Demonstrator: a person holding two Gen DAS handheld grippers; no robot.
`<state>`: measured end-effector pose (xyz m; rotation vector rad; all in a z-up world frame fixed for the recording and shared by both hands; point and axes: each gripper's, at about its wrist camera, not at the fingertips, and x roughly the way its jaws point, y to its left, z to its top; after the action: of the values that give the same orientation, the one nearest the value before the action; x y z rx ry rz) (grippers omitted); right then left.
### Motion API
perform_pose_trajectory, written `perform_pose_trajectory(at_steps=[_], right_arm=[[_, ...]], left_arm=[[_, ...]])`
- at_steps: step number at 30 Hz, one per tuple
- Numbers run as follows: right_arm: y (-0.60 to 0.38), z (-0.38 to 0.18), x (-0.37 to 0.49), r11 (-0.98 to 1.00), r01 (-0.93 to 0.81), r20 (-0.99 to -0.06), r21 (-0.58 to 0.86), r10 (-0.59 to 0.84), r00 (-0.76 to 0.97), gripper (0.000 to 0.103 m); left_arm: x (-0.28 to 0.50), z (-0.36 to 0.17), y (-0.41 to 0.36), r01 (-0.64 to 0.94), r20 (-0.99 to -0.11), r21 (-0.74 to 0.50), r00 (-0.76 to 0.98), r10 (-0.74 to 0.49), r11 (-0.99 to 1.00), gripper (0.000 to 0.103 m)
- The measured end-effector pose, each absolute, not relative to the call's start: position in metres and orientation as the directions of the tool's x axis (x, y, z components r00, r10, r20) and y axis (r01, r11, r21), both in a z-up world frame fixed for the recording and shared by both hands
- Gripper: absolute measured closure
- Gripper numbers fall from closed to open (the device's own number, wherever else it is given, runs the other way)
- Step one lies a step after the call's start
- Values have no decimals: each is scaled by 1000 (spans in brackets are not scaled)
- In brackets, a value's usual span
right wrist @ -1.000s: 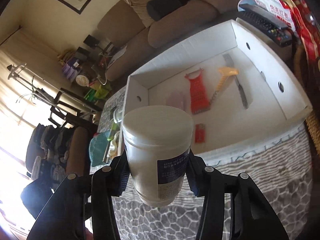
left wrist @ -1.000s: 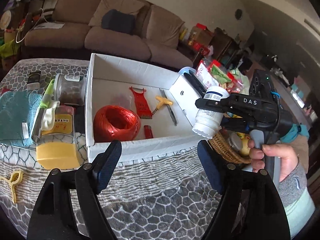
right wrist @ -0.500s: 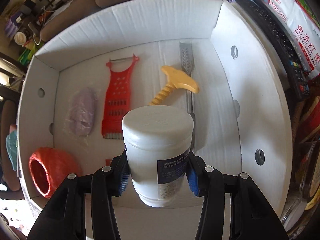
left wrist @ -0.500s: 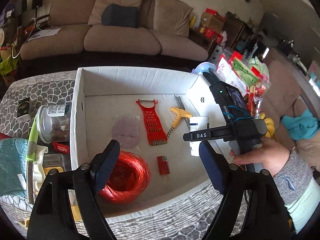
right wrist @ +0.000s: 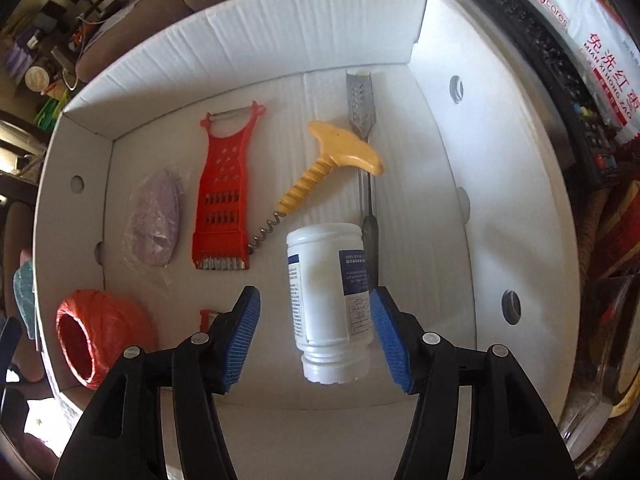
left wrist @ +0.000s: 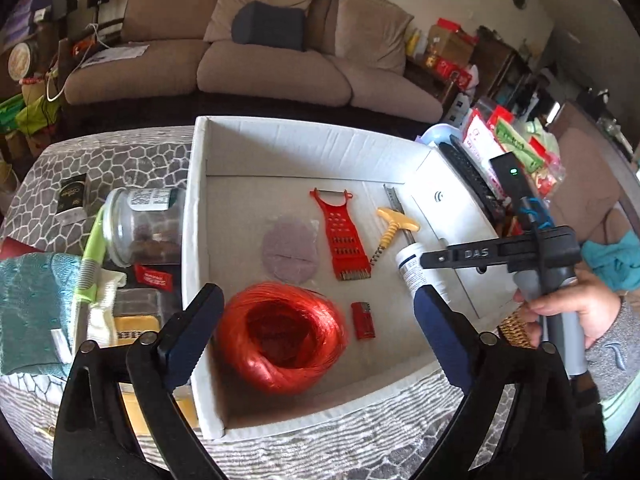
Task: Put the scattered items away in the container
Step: 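Lower the white bottle into the white box and open the right gripper, then reach the right gripper to the green-handled metal scoop and grasp it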
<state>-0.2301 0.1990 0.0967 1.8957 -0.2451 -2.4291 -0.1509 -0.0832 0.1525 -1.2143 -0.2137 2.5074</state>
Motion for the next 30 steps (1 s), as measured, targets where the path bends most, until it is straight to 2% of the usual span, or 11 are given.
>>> perform_pose_trajectory(at_steps=[2, 6, 10, 12, 17, 22, 30], right_arm=[[195, 120, -215, -983, -25, -936, 184, -167, -309, 40], [166, 163, -186, -966, 83, -884, 245, -257, -391, 27], [119, 186, -172, -936, 198, -856, 290, -346, -384, 25], [88, 196, -170, -921, 239, -846, 308, -380, -375, 20], [21, 199, -165, -868, 299, -811, 396, -483, -331, 20], [-44, 191, -160, -834, 354, -802, 423, -526, -282, 20], [-122, 153, -181, -833, 365, -817, 417, -519, -253, 20]], left_arm=[[-143, 151, -105, -201, -734, -272, -590, 337, -941, 0], [-131, 141, -156, -114, -758, -249, -595, 267, -962, 0], [-117, 137, -209, -32, -769, -220, -609, 193, -975, 0], [-110, 137, -232, -3, -771, -213, -613, 170, -977, 0], [-99, 134, -288, 75, -779, -223, -613, 132, -972, 0], [-99, 122, -341, 171, -790, -235, -607, 86, -957, 0], [-107, 90, -375, 201, -814, -219, -577, 65, -955, 0]])
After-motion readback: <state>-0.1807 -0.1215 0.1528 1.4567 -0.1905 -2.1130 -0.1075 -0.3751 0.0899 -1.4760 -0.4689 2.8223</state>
